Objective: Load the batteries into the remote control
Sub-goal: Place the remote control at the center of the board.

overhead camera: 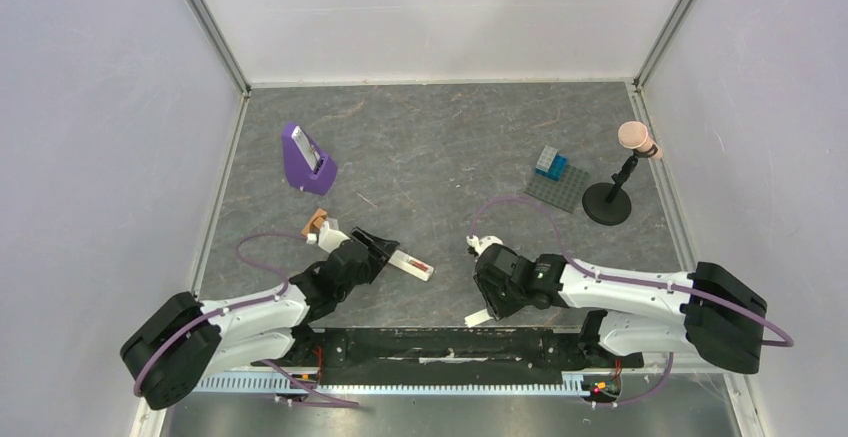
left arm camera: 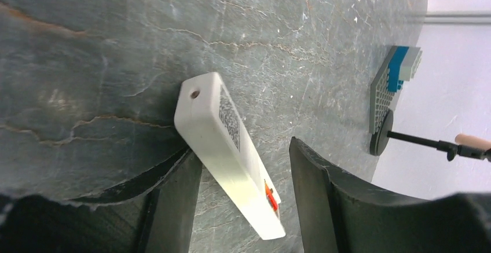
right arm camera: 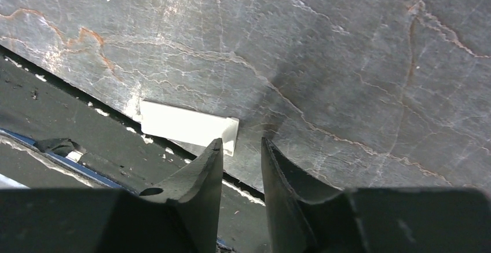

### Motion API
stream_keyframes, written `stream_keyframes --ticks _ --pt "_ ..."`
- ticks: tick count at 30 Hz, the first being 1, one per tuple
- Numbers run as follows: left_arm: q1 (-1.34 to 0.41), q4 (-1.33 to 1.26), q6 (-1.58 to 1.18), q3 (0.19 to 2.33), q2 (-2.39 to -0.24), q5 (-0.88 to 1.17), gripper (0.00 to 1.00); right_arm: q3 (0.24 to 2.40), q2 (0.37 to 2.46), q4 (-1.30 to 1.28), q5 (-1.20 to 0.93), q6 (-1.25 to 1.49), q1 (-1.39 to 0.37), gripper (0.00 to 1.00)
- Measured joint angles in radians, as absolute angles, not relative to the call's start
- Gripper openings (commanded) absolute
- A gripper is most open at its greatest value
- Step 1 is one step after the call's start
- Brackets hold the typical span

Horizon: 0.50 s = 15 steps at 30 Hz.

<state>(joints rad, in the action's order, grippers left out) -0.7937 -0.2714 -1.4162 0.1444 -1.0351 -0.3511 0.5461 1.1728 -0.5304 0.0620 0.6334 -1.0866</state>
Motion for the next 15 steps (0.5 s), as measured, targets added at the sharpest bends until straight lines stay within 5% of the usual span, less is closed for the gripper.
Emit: stream_keyframes --ticks 10,15 --pt "-0.822 -0.121 -1.489 0.151 -0.947 -0.390 0.65 0.555 1.219 -0.502 0.084 0.671 -1.117 0.01" --pt "-0.840 -0.013 -1.523 0.151 -0.867 -0.390 0.65 0.558 1.228 -0.484 0.112 0.717 -1.122 0.00"
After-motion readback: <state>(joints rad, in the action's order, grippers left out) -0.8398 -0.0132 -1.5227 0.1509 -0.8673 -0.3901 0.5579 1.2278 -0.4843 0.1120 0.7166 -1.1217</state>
